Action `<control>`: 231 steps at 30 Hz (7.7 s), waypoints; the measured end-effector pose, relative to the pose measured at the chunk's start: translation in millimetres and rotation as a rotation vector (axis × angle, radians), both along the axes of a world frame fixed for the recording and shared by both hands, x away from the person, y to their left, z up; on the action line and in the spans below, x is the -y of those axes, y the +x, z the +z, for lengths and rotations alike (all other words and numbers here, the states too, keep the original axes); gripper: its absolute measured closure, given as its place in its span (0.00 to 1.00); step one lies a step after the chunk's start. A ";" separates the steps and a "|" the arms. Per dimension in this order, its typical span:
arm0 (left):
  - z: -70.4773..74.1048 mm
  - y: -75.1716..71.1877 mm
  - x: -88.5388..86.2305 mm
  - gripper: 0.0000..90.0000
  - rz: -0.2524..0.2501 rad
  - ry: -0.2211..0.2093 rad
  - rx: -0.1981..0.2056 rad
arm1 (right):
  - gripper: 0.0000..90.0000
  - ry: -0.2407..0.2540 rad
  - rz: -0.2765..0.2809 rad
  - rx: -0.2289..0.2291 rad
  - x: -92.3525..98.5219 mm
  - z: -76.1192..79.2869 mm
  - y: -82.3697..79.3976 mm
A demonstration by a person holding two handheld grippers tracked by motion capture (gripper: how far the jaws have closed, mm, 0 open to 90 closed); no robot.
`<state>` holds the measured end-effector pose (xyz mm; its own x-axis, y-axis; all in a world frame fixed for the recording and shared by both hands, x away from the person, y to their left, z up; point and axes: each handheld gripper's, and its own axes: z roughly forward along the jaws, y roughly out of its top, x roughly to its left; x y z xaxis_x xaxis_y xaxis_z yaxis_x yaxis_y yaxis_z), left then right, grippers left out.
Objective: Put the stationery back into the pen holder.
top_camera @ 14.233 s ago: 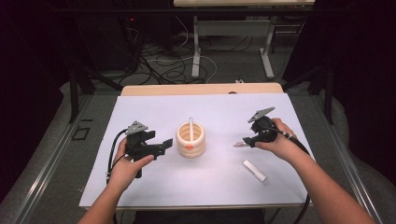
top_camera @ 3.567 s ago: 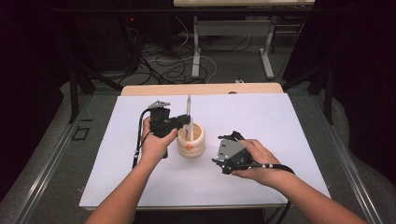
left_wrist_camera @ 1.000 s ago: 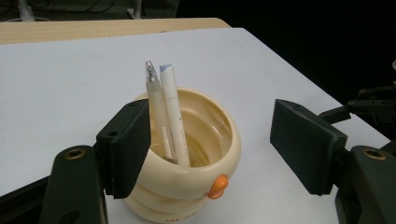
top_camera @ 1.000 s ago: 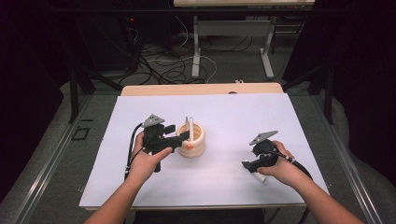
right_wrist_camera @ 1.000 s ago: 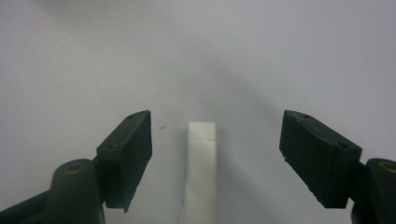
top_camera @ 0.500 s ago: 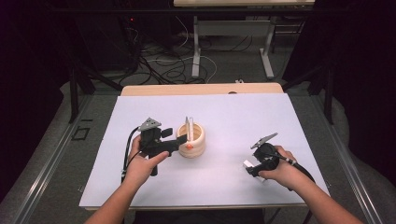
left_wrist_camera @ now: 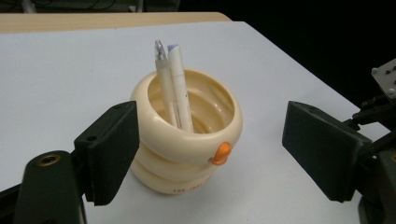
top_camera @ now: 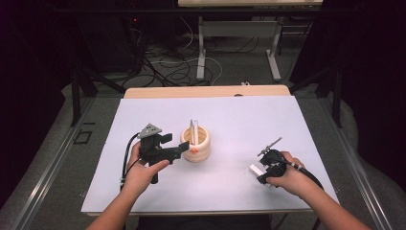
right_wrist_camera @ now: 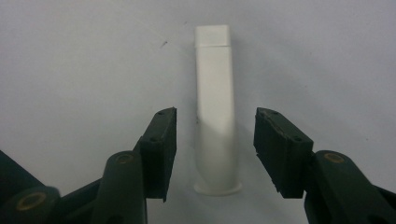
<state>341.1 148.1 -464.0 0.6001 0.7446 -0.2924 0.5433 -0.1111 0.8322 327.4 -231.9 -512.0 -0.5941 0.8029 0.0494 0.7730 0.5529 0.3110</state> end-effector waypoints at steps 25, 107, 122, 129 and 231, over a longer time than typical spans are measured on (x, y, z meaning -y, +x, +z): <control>-4.7 -10.0 -11.1 0.06 -0.004 0.094 0.064 | 0.70 -0.096 0.012 -0.087 0.2 -11.2 8.6; 9.5 -6.0 -22.2 0.12 -0.073 0.064 0.016 | 0.75 -0.206 0.617 0.806 -84.4 58.7 -15.4; 15.0 -6.6 -16.2 0.16 -0.098 0.081 0.013 | 0.75 -0.344 0.812 0.972 -99.8 58.1 -24.2; 17.0 -6.4 -11.8 0.17 -0.126 0.089 0.007 | 0.75 -0.455 0.926 1.048 -105.1 55.8 -29.0; 14.9 -19.3 88.3 0.76 -0.510 0.471 -0.213 | 0.74 -0.749 1.506 1.228 -133.4 22.4 -62.0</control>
<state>321.8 59.8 -449.1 0.8719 0.4632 -0.1592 0.4735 -0.7141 0.5157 265.3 -98.5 -489.6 -0.1208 -0.5554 -0.8228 -0.6839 0.6473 -0.3365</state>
